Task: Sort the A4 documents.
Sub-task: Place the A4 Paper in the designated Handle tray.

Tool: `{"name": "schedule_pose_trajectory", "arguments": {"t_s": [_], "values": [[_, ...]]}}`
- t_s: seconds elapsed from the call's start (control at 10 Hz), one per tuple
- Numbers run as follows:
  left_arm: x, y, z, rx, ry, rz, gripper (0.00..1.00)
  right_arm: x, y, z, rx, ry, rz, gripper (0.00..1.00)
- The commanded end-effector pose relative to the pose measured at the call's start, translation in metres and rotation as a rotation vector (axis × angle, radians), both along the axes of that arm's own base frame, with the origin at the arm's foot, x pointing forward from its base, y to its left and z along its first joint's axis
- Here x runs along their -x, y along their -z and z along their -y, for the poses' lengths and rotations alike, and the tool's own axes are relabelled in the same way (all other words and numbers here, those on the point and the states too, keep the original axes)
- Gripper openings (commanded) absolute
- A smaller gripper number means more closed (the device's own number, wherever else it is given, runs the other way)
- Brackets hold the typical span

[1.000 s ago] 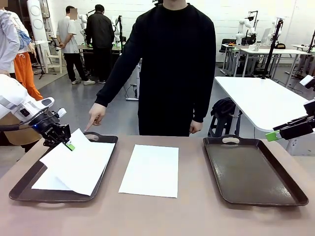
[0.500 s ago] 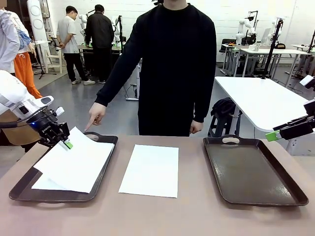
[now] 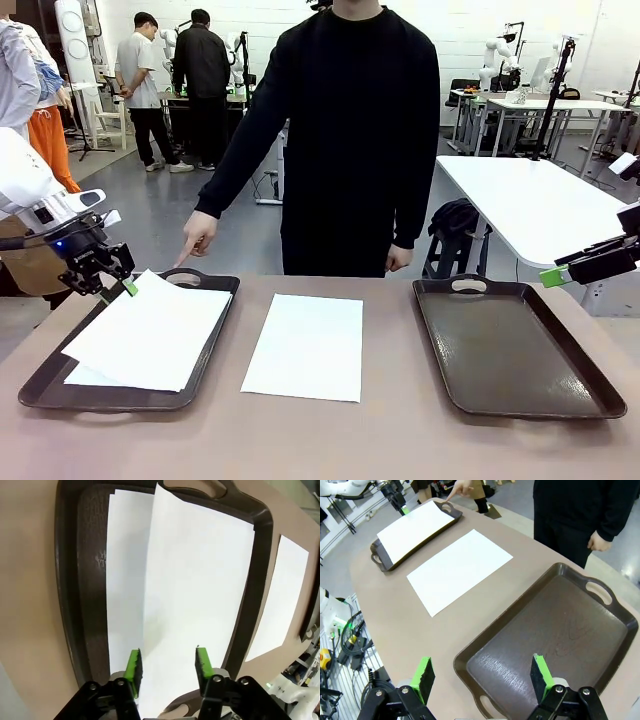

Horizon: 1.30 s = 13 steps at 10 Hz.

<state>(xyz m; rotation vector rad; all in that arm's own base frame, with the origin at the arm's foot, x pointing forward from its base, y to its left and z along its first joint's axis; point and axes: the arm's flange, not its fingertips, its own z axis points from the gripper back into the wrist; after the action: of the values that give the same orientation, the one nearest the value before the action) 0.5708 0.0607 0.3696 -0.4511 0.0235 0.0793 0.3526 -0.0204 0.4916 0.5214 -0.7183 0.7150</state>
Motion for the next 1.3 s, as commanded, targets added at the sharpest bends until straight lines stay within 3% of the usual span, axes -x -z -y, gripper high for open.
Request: {"name": "schedule_pose_trajectory", "arguments": {"t_s": [0.0,0.1,0.3,0.4,1.2], "values": [[0.0124,-0.0056,0.0094,-0.058,-0.027,0.002,0.79,-0.0039,0.0012,0.0001,-0.019,-0.017,0.012,1.00],[0.0145,-0.0063,0.0088,-0.060,-0.029,0.001,1.00,-0.0039,0.0012,0.0001,-0.019,-0.017,0.012,1.00],[0.0182,-0.0126,0.0107,0.049,-0.071,0.033,1.00,-0.0039,0.0012,0.0001,-0.019,-0.017,0.012,1.00],[0.0097,-0.0078,0.0055,-0.025,-0.004,0.010,1.00,-0.0039,0.0012,0.0001,-0.019,-0.017,0.012,1.00],[0.0097,-0.0078,0.0055,-0.025,-0.004,0.010,1.00,-0.0039,0.0012,0.0001,-0.019,-0.017,0.012,1.00]]}}
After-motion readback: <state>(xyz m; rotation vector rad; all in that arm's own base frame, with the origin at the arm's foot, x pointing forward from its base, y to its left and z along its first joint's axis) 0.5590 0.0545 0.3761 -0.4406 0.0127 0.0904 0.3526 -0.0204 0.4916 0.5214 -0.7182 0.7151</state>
